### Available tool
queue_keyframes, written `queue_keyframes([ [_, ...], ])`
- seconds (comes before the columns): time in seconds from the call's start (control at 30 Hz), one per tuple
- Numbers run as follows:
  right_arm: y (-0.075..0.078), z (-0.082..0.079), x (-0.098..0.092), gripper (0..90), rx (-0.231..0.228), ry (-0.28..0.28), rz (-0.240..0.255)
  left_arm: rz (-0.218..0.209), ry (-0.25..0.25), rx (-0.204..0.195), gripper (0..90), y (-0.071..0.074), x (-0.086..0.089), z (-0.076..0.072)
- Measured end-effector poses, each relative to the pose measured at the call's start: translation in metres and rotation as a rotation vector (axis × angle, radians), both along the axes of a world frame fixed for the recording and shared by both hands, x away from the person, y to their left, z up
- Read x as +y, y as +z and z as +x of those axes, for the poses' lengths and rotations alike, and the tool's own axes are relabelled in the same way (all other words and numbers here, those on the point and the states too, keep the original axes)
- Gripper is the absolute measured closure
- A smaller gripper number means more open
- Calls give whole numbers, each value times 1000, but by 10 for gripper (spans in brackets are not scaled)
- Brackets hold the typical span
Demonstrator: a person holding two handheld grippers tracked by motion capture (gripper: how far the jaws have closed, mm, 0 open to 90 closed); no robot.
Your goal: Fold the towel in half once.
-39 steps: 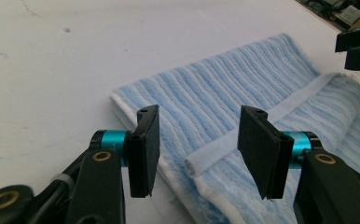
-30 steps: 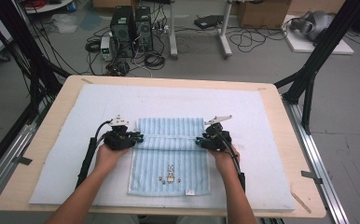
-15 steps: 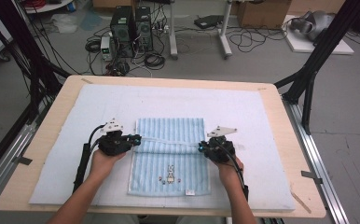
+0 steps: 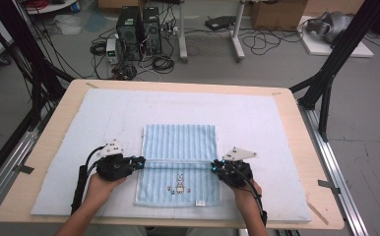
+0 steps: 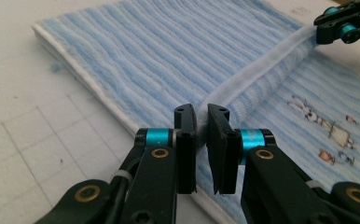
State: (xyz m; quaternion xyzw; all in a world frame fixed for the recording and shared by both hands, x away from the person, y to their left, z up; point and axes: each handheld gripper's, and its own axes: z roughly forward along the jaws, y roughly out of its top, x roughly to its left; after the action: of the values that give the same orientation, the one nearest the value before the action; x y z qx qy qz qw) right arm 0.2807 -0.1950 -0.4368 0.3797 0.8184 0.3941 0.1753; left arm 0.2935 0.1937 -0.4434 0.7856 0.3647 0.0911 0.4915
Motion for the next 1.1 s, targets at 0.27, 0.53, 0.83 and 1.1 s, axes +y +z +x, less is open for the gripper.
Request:
queue_keyframes([
  [0.27,-4,-20,-8,712,-3,-4,11,-20,-5,43,673,-6,9,-14],
  [0.53,3,-29,-26,607,-17,-87,117,-72,67,48,498,-2,17,-16],
  [0.83,-3,-27,-7,589,-2,-51,46,-10,60,43,503,-7,2,-18],
  [1.1,-11,-23,0,784,14,-55,-26,76,56,40,749,-9,-7,-18],
])
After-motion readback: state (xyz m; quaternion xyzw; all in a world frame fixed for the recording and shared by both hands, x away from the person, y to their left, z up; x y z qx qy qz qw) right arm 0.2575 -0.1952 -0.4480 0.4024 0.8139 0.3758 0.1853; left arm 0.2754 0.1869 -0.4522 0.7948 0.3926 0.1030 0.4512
